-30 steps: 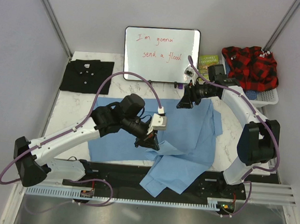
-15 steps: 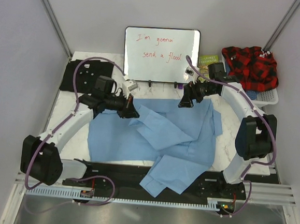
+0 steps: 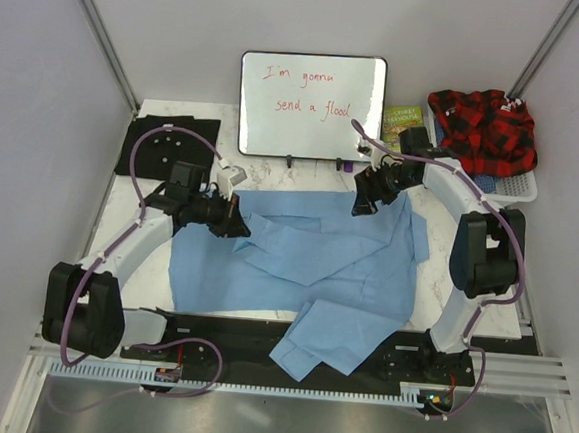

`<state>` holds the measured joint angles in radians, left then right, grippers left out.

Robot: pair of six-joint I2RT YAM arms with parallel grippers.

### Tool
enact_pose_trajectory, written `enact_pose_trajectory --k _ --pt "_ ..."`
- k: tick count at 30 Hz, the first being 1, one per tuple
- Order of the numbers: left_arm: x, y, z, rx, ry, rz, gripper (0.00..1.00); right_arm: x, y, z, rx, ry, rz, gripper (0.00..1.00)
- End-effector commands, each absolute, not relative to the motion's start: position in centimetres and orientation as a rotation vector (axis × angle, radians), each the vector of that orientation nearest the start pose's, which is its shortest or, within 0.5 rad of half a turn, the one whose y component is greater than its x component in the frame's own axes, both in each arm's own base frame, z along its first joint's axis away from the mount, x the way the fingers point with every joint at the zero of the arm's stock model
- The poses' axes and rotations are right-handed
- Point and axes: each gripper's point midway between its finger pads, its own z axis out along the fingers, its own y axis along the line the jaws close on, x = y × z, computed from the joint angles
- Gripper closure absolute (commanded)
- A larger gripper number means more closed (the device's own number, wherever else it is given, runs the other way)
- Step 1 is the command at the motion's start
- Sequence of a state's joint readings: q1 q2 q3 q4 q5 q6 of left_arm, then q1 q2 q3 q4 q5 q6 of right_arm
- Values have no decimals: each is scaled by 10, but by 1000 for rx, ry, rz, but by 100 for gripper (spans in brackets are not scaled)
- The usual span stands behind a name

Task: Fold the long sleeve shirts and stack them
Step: Fold the shirt

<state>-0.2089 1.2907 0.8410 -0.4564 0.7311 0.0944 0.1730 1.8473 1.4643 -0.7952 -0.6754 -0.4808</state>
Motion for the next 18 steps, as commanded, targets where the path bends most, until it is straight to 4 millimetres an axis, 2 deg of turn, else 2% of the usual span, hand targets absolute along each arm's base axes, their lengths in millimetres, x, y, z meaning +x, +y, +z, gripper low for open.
enact_pose_trajectory --k 1,4,10,14,18 --pt "278 -154 137 661 2209 -852 98 375 152 106 -1013 2363 757 10" --pt "296 -141 148 643 2172 -800 98 377 151 105 -1013 2366 751 10" --pt "314 -133 160 682 2123 -737 98 382 148 101 -1008 2383 730 11" --pt "328 -119 154 650 2135 -682 98 383 147 99 -1000 2391 728 11" --pt "334 -107 139 631 2177 -655 98 384 145 97 -1004 2398 712 11"
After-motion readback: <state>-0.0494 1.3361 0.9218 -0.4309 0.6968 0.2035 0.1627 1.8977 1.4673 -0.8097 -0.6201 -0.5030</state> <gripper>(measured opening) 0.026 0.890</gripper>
